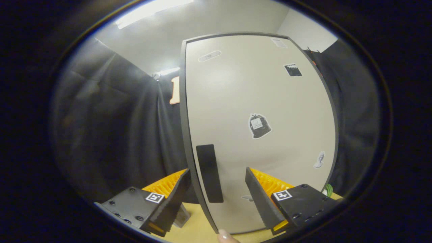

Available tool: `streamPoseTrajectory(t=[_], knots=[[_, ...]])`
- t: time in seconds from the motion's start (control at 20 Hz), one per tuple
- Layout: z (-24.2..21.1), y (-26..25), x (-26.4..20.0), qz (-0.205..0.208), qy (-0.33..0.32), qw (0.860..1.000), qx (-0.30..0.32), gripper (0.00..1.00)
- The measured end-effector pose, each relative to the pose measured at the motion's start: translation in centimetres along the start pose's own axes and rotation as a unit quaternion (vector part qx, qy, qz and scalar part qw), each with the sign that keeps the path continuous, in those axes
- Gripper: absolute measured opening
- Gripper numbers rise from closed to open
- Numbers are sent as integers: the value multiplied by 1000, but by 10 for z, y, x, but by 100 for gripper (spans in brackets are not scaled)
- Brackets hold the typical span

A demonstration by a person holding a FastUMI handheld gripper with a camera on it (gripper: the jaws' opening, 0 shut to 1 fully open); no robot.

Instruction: Open the shoe cabinet door, grab the shoes and put them into the shoe cabinet, then close the shoe cabinet door.

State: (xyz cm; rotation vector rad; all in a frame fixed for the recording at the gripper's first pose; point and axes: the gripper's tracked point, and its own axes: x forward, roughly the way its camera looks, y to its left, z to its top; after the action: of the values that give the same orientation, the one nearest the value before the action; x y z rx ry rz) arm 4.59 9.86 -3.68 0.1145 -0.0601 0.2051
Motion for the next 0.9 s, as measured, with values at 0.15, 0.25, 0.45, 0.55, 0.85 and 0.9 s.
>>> streamPoseTrajectory(t=[0.15,0.25,0.45,0.55,0.85,0.9], knots=[[5,-30,-22,-7,1,1000,-13,100],[6,-61,-35,-23,6,1000,-17,100],[11,-132,-60,-54,10,998,-19,100],[18,-168,-72,-60,-1,998,-18,100],[42,-286,-100,-44,-35,998,-41,100],[44,-311,-106,-42,-40,997,-52,100]])
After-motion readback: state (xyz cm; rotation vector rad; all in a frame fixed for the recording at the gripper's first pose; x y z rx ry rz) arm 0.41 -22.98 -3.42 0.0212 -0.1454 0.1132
